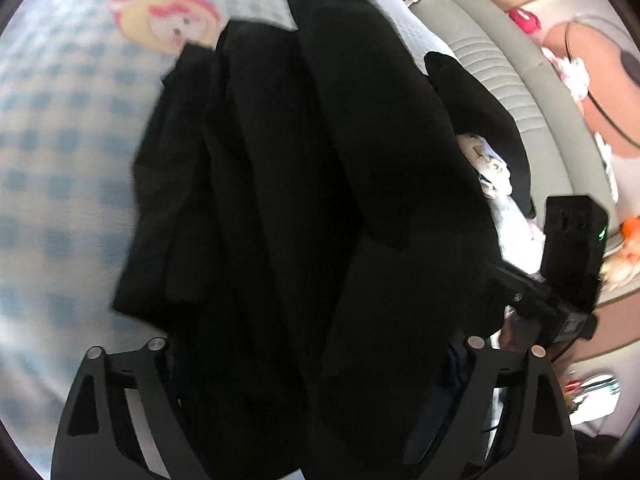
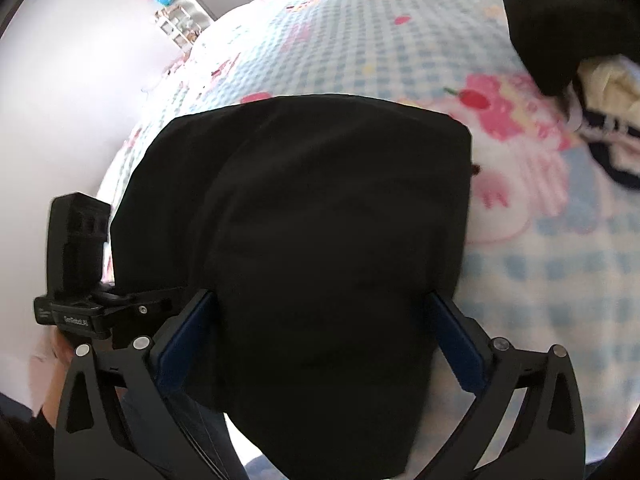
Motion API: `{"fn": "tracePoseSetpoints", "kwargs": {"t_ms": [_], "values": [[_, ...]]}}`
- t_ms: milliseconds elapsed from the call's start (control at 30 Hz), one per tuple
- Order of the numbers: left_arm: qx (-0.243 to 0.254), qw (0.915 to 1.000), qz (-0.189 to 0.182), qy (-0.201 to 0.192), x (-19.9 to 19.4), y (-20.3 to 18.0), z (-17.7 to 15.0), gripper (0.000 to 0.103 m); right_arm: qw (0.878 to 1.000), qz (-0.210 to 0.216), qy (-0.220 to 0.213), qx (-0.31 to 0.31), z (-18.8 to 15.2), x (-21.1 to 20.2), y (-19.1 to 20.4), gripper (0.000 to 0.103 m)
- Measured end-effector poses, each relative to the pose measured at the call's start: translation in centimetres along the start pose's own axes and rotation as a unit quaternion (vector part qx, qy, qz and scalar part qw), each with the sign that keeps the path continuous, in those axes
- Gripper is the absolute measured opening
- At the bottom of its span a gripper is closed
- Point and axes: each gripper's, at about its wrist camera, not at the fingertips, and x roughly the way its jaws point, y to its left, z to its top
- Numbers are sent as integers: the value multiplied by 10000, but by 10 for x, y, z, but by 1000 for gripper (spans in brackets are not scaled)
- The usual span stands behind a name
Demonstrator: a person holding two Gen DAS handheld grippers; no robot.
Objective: Fold clothes
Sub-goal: 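Lift the jacket bundle with both grippers and carry it onto the clothes stack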
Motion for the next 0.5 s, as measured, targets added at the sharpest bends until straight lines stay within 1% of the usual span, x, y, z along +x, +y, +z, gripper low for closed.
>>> {"fn": "tracePoseSetpoints", "kwargs": {"t_ms": [67, 100, 133, 200, 300, 333, 367, 400, 467, 500], "values": [[247, 9995, 163, -143, -4, -14, 1, 68, 9999, 109, -22, -22, 1, 6, -1, 103], [437, 9983, 343, -195, -6, -25, 1, 67, 9999, 135, 1, -70, 3, 9, -1, 102], [630, 9962, 554, -233, -8, -37, 0, 65, 9998, 171, 9, -107, 5, 11, 0, 98], [979, 9908, 868, -345, -16, -65, -3, 62, 9995, 296, -72, -110, 8, 3, 6, 94], [1530, 9810, 1056, -562, -32, -110, -7, 61, 9982, 496, -341, -83, 12, -20, 16, 93], [1735, 9764, 1111, -642, -38, -125, -9, 58, 9975, 550, -444, -59, 13, -29, 18, 93], [1899, 9726, 1146, -701, -41, -140, -7, 58, 9967, 589, -567, -10, 14, -40, 18, 93], [2022, 9701, 1102, -768, -46, -153, -3, 58, 9957, 639, -675, 33, 16, -51, 16, 92], [2107, 9694, 905, -881, -54, -167, 4, 57, 9937, 649, -917, 35, 20, -76, 11, 91], [2115, 9696, 795, -938, -55, -175, 9, 57, 9925, 626, -1045, 15, 22, -89, 8, 88]]}}
